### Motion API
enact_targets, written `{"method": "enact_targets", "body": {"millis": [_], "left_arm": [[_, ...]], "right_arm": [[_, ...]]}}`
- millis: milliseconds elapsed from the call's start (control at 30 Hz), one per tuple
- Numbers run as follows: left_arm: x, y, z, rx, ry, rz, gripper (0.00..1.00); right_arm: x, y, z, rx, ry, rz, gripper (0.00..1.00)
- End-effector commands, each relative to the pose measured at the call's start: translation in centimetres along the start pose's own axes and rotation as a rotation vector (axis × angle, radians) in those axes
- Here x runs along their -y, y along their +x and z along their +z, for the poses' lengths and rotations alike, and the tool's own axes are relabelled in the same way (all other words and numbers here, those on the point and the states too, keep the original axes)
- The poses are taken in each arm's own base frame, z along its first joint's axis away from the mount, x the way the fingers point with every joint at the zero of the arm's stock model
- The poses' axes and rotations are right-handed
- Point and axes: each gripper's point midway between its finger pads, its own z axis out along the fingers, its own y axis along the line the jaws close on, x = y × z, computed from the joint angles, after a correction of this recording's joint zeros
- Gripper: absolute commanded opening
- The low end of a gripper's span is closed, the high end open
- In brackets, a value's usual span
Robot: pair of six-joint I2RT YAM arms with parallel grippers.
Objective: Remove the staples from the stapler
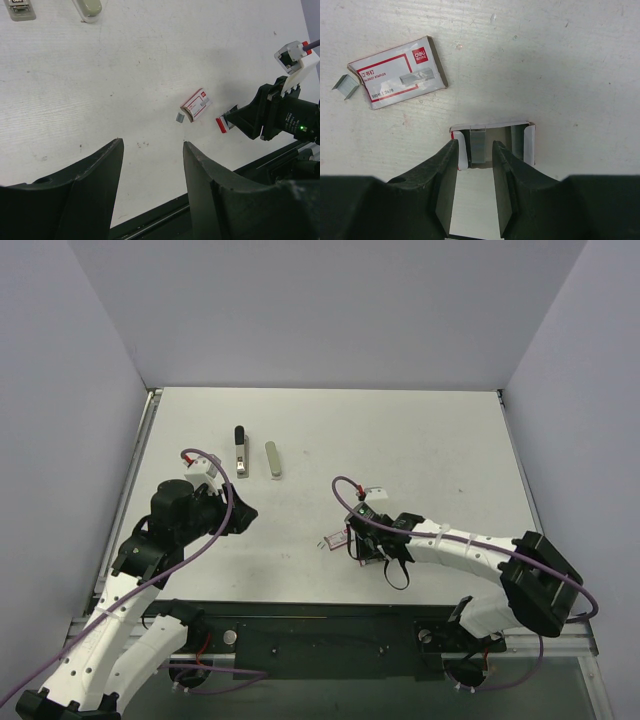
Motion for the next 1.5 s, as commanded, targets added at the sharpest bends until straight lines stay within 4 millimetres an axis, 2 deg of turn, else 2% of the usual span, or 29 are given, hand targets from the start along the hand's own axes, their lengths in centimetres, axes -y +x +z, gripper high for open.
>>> {"method": "enact_targets", "body": {"millis": [0, 333, 867, 1233, 1467], "left_arm": [[0.5, -1.2, 0.1, 0.047, 0.028, 0.014, 0.61], [0.4, -1.1, 0.2, 0.044, 0.026, 0.013, 0.61], [0.4, -1.1, 0.2, 0.045, 0.025, 0.012, 0.61], [0.5, -1.1, 0.1, 0.046, 0.027, 0.012, 0.61], [0.5, -1.1, 0.2, 0.044, 0.026, 0.013, 0.61]], "right_arm": [[0.6, 1.1, 0.3, -0.032, 0.038, 0.000, 0.29], [0.7, 1.5, 0.8, -0.049, 0.056, 0.018, 0.25], [0.9, 1.9, 1.2, -0.066, 0.073, 0.028, 0.23], [0.8, 1.8, 1.3, -0.065, 0.074, 0.026, 0.11], [0.8, 1.2, 0.7, -0.045, 0.064, 0.031, 0.05]]}}
